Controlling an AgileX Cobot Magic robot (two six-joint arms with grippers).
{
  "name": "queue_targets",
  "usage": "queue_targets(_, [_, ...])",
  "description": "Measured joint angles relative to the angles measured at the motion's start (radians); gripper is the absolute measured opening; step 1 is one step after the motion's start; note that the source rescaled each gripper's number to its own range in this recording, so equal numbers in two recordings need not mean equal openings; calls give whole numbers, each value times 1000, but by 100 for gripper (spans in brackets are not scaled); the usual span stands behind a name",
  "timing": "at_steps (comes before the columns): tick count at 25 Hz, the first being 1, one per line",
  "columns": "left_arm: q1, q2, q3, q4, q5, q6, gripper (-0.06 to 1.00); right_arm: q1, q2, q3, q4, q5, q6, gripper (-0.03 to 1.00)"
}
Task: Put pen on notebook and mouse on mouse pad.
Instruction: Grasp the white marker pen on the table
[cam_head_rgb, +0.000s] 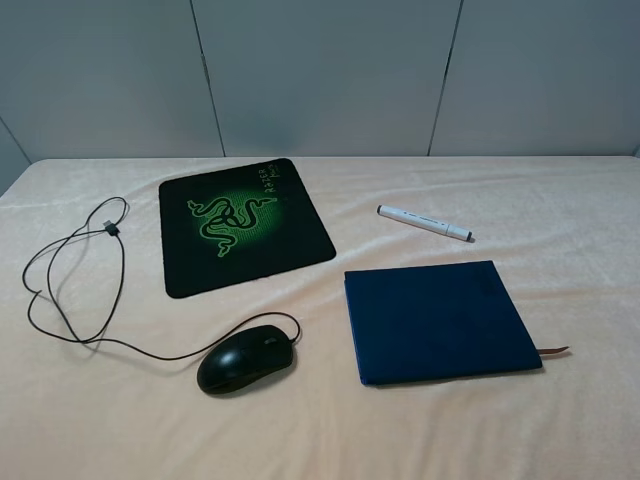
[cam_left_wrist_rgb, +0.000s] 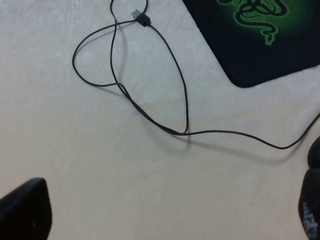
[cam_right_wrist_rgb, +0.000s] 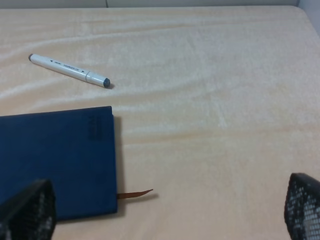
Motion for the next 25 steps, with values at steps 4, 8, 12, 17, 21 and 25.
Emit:
queue_targets(4, [0, 0, 0, 0, 0, 0, 100, 0, 0, 0, 0, 0, 0, 100])
queue_targets(8, [0, 0, 0, 0, 0, 0, 100, 0, 0, 0, 0, 0, 0, 100])
queue_targets(12, [0, 0, 0, 0, 0, 0, 100, 0, 0, 0, 0, 0, 0, 100])
queue_targets(17, [0, 0, 0, 0, 0, 0, 100, 0, 0, 0, 0, 0, 0, 100])
queue_targets(21, [0, 0, 0, 0, 0, 0, 100, 0, 0, 0, 0, 0, 0, 100])
queue_targets(25, [0, 0, 0, 0, 0, 0, 100, 0, 0, 0, 0, 0, 0, 100])
